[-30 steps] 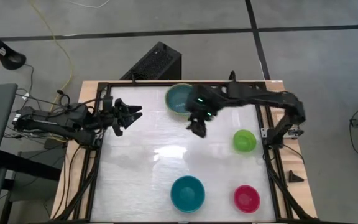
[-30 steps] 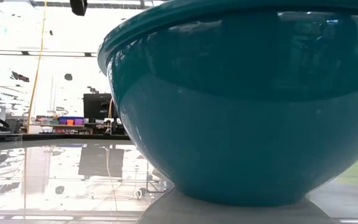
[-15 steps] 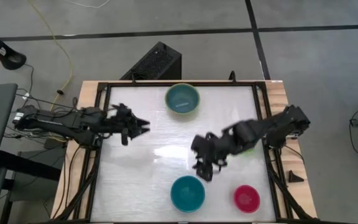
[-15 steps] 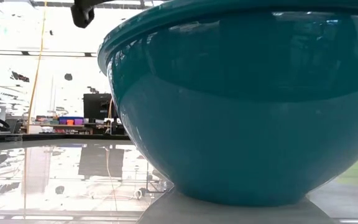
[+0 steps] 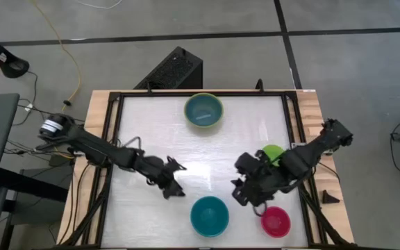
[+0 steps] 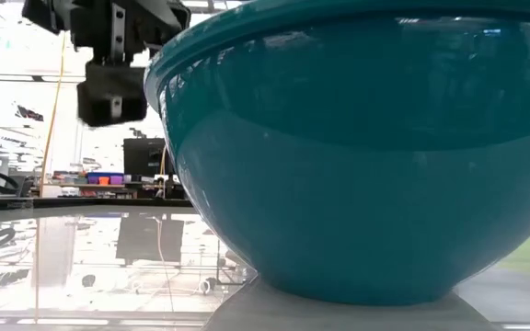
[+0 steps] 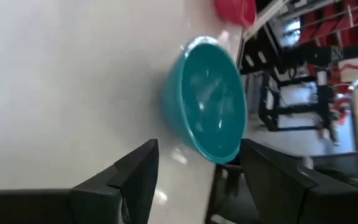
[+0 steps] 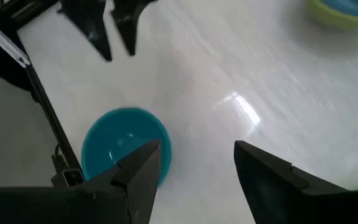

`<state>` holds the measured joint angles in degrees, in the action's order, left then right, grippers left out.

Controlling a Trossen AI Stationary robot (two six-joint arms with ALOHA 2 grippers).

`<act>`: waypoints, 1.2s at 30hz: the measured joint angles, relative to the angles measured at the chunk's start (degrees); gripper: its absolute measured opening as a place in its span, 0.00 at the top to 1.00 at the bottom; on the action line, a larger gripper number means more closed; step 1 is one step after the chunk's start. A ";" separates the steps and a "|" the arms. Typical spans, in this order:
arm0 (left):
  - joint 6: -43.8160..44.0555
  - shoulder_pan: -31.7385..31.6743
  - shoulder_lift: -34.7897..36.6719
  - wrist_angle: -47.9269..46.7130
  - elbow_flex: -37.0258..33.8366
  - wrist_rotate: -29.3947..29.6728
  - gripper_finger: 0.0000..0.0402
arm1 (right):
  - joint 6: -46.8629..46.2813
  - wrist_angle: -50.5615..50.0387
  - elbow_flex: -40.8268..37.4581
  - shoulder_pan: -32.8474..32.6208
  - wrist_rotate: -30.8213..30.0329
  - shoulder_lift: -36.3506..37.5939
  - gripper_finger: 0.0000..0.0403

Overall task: Nest bowls inside each other
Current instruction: Stack the dark blue bowl on top of the light blue bowl

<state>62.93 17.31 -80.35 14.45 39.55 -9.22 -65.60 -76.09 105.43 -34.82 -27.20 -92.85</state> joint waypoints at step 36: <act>-1.15 -3.31 -29.19 9.94 17.42 -11.20 0.97 | -49.58 7.33 -24.70 -29.56 -2.60 1.68 0.41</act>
<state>61.78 14.00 -109.54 24.39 56.97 -20.43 -115.18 -68.75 80.73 -64.38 -29.80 -91.18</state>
